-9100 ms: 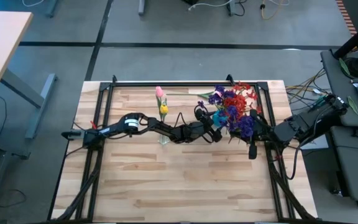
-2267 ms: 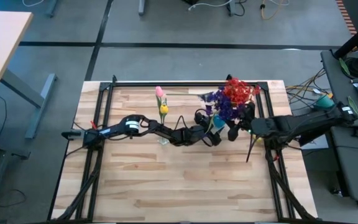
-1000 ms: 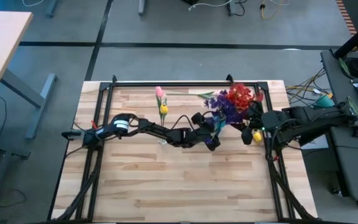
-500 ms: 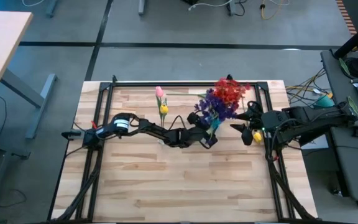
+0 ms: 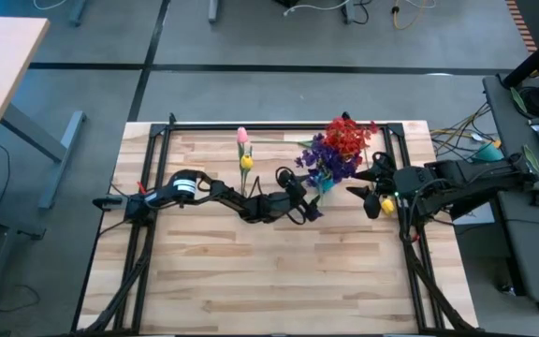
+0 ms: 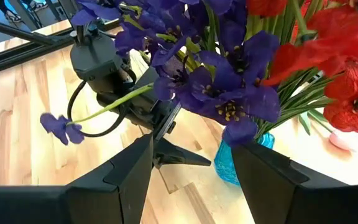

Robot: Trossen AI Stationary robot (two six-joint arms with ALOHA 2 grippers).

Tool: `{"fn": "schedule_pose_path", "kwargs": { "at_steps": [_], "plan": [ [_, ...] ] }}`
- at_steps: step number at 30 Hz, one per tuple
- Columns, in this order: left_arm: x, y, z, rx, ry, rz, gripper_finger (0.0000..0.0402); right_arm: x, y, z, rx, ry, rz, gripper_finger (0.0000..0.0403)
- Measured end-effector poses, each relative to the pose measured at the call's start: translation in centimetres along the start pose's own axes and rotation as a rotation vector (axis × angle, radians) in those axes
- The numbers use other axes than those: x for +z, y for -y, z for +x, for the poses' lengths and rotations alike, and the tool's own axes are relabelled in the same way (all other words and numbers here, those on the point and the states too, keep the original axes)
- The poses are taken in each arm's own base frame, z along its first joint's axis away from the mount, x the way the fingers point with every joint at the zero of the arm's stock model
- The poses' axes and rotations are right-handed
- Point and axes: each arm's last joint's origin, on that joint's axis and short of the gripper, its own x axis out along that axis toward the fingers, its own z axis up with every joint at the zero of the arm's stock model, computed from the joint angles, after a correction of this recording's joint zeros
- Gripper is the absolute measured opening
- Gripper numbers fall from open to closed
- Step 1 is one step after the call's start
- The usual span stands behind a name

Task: Sort flowers into vase by color
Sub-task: Put the yellow tulip into the transparent vase

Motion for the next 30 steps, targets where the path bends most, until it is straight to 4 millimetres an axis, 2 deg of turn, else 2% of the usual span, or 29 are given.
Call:
{"fn": "schedule_pose_path", "kwargs": {
  "at_steps": [12, 24, 30],
  "plan": [
    [2.3, 2.4, -0.2, -0.042, 0.063, 0.014, 0.0333, 0.0, 0.0, 0.0, 0.003, -0.002, 0.000, 0.0210],
    [3.4, 3.3, -1.0, -0.039, 0.013, 0.039, 0.0333, -0.1, -0.1, 0.0, 0.029, -0.019, 0.017, 0.0210],
    [3.5, 3.9, -1.3, -0.053, -0.022, 0.074, 0.0333, -0.4, -0.4, 0.0, 0.152, -0.100, 0.056, 0.0210]
  ]
}}
